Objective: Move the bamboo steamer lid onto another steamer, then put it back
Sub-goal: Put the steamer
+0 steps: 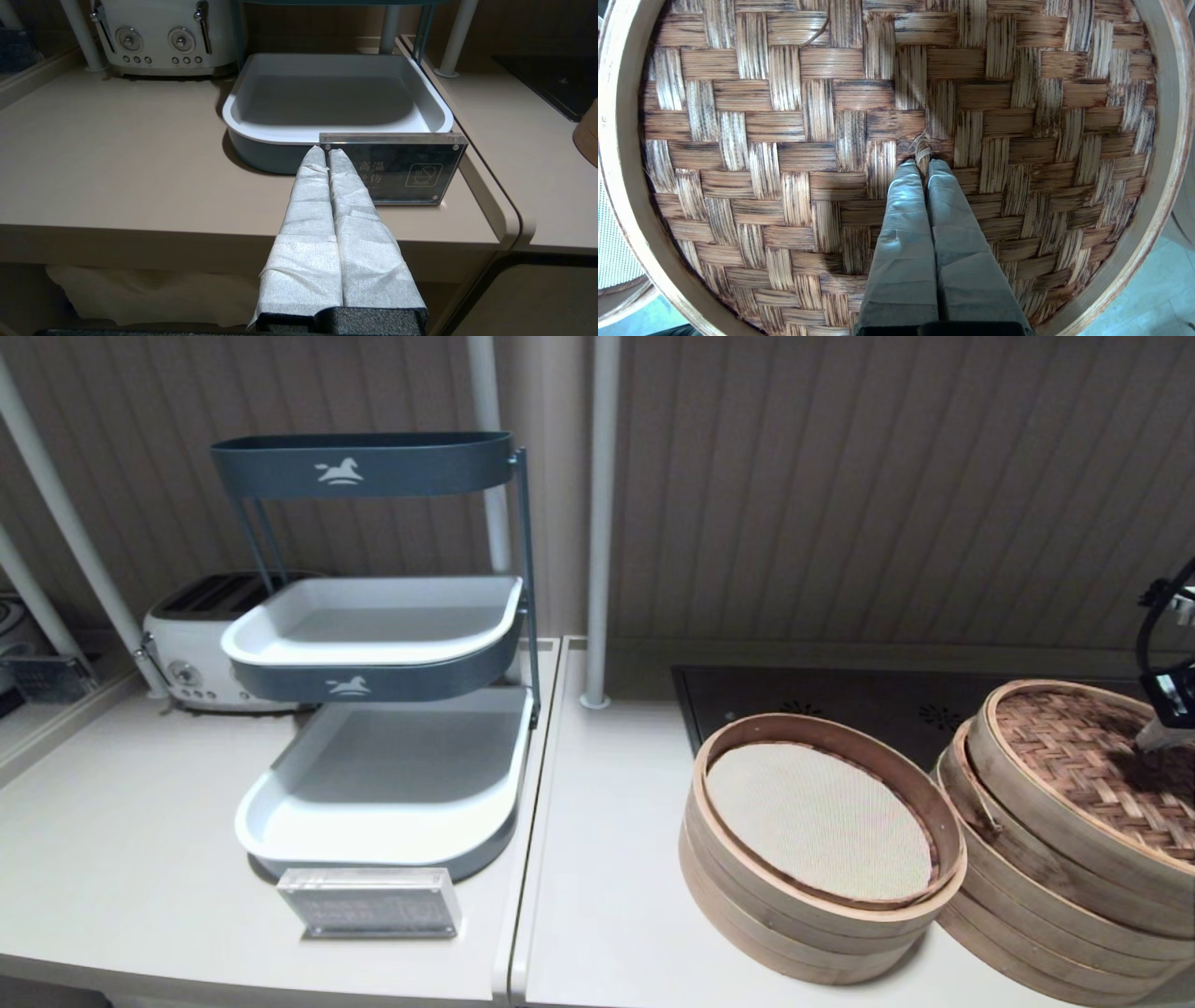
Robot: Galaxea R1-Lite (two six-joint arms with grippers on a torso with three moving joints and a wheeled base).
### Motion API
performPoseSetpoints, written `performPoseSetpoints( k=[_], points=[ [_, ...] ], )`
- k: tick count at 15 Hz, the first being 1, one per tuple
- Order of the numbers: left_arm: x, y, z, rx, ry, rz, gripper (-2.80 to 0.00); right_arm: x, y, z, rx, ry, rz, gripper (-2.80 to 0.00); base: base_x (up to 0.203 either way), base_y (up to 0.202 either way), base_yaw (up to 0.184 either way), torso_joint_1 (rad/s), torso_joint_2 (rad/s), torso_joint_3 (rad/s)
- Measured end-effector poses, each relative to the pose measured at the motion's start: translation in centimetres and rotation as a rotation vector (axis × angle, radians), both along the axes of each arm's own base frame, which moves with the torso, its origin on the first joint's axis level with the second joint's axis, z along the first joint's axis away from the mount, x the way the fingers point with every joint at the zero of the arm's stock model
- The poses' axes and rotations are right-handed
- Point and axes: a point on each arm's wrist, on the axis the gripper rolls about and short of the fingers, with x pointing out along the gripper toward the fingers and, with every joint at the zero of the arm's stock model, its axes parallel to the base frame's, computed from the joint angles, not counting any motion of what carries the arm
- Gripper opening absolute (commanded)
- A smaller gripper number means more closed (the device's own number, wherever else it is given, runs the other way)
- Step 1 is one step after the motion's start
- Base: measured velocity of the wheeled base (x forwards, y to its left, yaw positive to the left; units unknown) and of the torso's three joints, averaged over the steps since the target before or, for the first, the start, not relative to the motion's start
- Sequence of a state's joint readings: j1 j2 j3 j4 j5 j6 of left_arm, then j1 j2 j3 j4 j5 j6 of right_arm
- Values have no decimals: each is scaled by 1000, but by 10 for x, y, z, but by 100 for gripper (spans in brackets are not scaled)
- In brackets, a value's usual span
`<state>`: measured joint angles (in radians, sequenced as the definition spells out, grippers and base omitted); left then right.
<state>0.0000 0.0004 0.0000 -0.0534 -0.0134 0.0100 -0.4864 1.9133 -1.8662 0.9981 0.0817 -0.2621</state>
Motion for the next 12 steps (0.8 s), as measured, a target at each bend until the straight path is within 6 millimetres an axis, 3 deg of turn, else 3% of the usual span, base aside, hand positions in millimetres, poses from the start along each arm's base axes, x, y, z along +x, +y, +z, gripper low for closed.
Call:
performPoseSetpoints(
  k=[12],
  points=[
    [0,0,0,0,0,-1,-280,13,4,-5,1,-8,24,-280,0,0,0,0,0,0]
  ],
)
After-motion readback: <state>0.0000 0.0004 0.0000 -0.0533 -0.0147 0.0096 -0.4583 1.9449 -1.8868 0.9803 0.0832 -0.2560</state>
